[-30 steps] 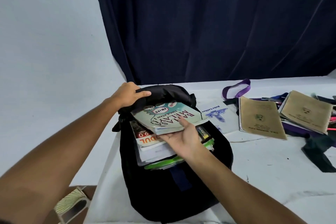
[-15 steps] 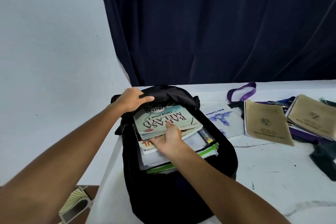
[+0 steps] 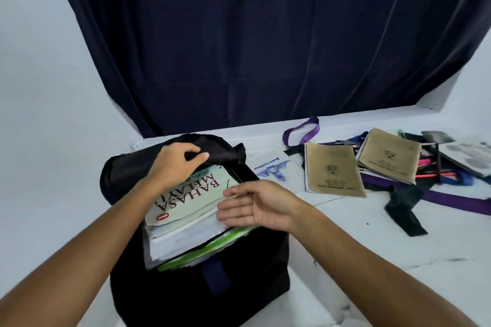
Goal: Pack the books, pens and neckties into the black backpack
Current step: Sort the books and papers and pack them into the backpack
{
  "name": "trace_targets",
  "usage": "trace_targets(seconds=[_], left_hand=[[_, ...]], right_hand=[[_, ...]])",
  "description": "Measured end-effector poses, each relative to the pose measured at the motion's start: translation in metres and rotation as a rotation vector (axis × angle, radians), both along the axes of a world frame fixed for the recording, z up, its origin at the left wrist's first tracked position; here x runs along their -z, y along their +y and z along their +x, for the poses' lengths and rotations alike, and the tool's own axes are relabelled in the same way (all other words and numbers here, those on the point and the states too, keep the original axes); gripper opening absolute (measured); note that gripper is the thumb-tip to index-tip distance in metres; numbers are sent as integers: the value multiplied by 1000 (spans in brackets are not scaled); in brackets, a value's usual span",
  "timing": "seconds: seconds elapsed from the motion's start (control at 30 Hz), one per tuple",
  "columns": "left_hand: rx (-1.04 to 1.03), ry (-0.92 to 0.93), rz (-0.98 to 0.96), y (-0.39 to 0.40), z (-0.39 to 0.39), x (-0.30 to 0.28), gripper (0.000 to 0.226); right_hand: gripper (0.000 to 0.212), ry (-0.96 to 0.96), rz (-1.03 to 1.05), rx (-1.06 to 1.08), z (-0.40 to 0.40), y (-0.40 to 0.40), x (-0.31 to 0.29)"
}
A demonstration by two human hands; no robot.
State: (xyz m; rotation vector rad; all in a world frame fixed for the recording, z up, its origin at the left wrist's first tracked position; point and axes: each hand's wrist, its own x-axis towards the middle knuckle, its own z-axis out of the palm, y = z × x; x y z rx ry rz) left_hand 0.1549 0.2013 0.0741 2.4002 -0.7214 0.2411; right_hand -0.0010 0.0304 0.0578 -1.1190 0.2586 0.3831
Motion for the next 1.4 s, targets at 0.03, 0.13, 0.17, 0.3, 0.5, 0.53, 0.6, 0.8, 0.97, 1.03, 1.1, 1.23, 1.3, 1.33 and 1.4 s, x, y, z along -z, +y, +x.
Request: trace_targets(seconds=[0.03, 0.13, 0.17, 0.3, 0.5, 0.53, 0.6, 0.8, 0.97, 1.03, 1.1, 1.23, 1.3, 1.33, 1.4], left_hand=[[36, 8, -24, -20, -9, 0, 30], [155, 95, -86, -78, -33, 7, 20], [188, 124, -94, -97, -38, 10, 19], [249, 302, -96, -173, -51, 30, 17], [110, 550, -100, -259, -52, 70, 24], [77, 552, -100, -271, -54, 76, 27], [23, 580, -120, -286, -59, 86, 32], [-88, 618, -163, -309, -67, 108, 38], [-159, 662, -217, -309, -65, 109, 43], [-129, 832, -319, -304, -65, 107, 40], [-72, 905, -289, -298, -67, 103, 35], [-60, 541, -130, -281, -57, 91, 39], [-14, 379, -147, -270, -50, 79, 49], [34, 282, -125, -265, -49, 72, 54], [153, 143, -34, -260, -53, 57, 66]], right_hand=[[22, 2, 17, 59, -5, -21, 0], [20, 28, 34, 254, -17, -85, 8], [19, 37, 36, 313, -22, -105, 12], [15, 81, 28, 509, -45, -185, 30], [13, 141, -165, 633, -54, -283, 59], [16, 147, -203, 646, -52, -294, 64], [22, 164, -273, 669, -46, -308, 72], [10, 236, -407, 590, -23, -329, 92], [10, 236, -435, 525, -10, -330, 94], [15, 212, -430, 496, -7, -329, 96], [21, 187, -405, 473, -6, -330, 94], [35, 90, -401, 348, -13, -343, 79], [42, 67, -414, 208, -19, -358, 68], [43, 68, -424, 121, -21, -366, 63], [42, 85, -450, -62, -24, -379, 55]])
